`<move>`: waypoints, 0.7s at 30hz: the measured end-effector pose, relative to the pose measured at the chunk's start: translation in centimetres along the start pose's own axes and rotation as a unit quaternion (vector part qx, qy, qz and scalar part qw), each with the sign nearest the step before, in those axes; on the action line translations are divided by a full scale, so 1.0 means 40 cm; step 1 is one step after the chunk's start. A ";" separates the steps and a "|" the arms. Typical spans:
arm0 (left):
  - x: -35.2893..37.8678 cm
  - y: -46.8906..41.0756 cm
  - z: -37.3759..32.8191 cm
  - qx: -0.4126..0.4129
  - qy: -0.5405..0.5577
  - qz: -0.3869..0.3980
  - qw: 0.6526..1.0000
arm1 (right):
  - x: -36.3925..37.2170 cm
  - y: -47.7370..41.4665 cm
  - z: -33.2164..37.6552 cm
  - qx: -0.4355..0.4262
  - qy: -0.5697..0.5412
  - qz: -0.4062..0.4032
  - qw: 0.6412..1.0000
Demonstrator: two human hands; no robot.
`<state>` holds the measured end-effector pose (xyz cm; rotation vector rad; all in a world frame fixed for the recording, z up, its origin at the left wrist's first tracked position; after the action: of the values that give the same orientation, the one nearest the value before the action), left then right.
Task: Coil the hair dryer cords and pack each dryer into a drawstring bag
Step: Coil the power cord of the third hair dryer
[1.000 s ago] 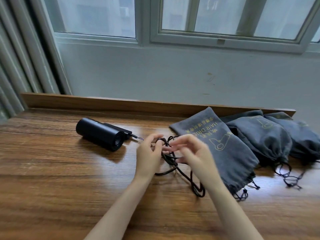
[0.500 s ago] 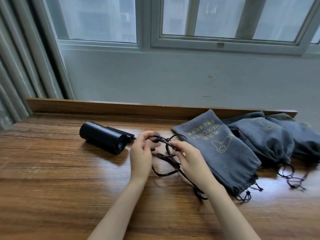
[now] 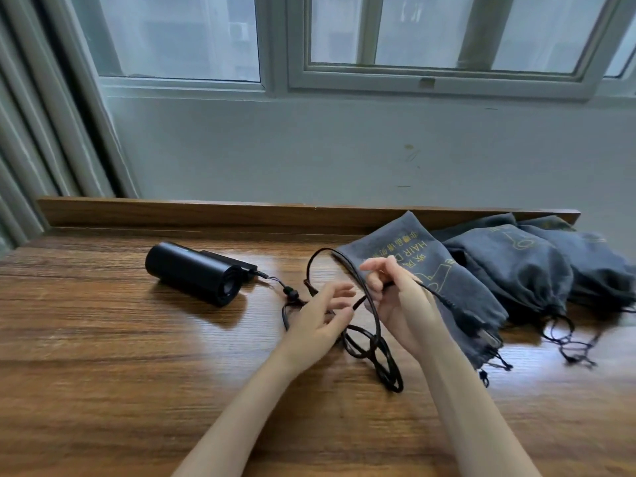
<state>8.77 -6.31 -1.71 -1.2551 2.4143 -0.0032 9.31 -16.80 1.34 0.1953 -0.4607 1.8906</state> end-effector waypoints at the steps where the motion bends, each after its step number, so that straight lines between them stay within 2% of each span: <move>1: 0.007 0.000 0.005 -0.006 0.008 0.020 1.000 | -0.007 0.004 0.003 0.002 -0.019 -0.011 1.000; 5: 0.024 0.004 -0.018 0.007 -0.014 0.062 0.998 | -0.049 0.006 0.043 -0.039 -0.068 -0.052 0.996; 7: 0.012 0.010 -0.024 0.018 -0.050 0.053 0.997 | -0.103 0.013 0.094 -0.066 -0.008 -0.102 0.993; 9: -0.022 0.014 -0.025 0.027 -0.035 0.011 0.999 | -0.182 0.031 0.170 -0.088 0.112 -0.193 0.971; 11: -0.082 0.023 -0.019 0.036 0.087 -0.087 0.992 | -0.248 0.048 0.252 -0.055 0.311 -0.278 0.907; 13: -0.135 0.036 0.003 0.067 0.254 -0.181 0.948 | -0.300 0.050 0.293 0.035 0.482 -0.324 0.813; 14: -0.152 0.040 0.015 0.090 0.328 -0.200 0.919 | -0.316 0.048 0.295 0.083 0.536 -0.330 0.772; 16: -0.171 0.040 0.028 0.115 0.427 -0.191 0.876 | -0.312 0.028 0.277 0.157 0.621 -0.300 0.707; 17: -0.172 0.038 0.028 0.111 0.442 -0.169 0.874 | -0.296 0.013 0.261 0.179 0.655 -0.273 0.681; 18: -0.170 0.036 0.028 0.095 0.428 -0.148 0.887 | -0.280 -0.005 0.240 0.195 0.682 -0.241 0.662; 21: -0.148 0.025 0.041 0.006 0.280 -0.095 0.955 | -0.259 -0.050 0.159 0.261 0.730 -0.145 0.614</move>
<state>11.59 -0.78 -1.27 -1.6510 2.7250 -0.4901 14.37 -27.74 3.92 -0.8417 1.1909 1.2225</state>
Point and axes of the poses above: each hand's wrist, its own y-axis away from the middle knuckle, its own x-axis out of the palm, z = x × y, the point moved 9 cm from there along -y, towards the middle knuckle, and after that the axes turned 14 degrees about z, right-handed, at the moved point
